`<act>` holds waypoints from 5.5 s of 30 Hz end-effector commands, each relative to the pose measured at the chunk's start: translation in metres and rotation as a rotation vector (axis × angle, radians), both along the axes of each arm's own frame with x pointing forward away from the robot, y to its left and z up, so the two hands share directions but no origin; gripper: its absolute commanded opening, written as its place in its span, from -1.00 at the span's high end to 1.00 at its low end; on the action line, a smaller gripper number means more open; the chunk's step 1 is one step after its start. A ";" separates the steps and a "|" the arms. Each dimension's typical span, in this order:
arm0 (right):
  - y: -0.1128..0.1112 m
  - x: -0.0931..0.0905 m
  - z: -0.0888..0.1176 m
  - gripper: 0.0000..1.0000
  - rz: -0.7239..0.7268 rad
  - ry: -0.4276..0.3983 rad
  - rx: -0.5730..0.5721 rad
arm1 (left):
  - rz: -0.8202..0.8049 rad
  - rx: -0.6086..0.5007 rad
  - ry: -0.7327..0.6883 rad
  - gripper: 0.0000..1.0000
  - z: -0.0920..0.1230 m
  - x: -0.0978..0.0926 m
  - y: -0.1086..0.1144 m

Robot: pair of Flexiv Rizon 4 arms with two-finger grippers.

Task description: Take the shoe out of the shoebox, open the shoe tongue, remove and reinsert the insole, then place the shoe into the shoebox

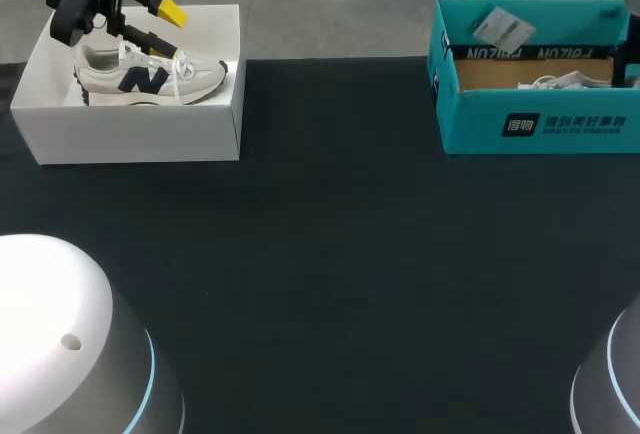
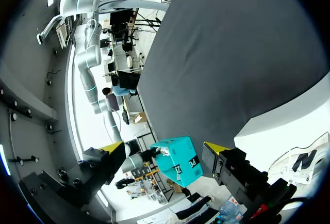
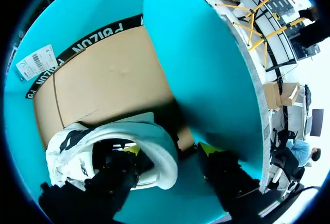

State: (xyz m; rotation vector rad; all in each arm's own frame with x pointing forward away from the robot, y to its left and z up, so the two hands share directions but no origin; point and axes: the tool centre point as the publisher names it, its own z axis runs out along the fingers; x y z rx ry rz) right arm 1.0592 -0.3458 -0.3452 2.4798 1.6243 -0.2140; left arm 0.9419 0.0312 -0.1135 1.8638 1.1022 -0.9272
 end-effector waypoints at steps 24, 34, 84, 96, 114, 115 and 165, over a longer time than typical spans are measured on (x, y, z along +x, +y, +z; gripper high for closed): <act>0.069 -0.033 0.139 -1.00 0.183 -0.121 0.135 | 0.000 0.004 -0.002 -1.00 0.000 0.000 0.000; 0.078 -0.045 0.142 -1.00 0.169 -0.126 0.142 | 0.000 0.004 -0.002 -1.00 0.000 0.000 0.000; 0.078 -0.045 0.142 -1.00 0.169 -0.126 0.142 | 0.293 0.781 -0.032 -1.00 -0.092 0.121 0.132; 0.078 -0.045 0.142 -1.00 0.169 -0.126 0.142 | 0.341 0.974 -0.111 -1.00 -0.117 0.153 0.164; 0.078 -0.045 0.142 -1.00 0.169 -0.126 0.142 | 0.373 1.075 -0.070 -1.00 -0.145 0.171 0.193; 0.078 -0.045 0.142 -1.00 0.169 -0.126 0.142 | 0.373 1.075 -0.070 -1.00 -0.145 0.171 0.193; 0.078 -0.045 0.142 -1.00 0.169 -0.126 0.142 | 0.493 1.202 0.030 -0.79 -0.207 0.259 0.267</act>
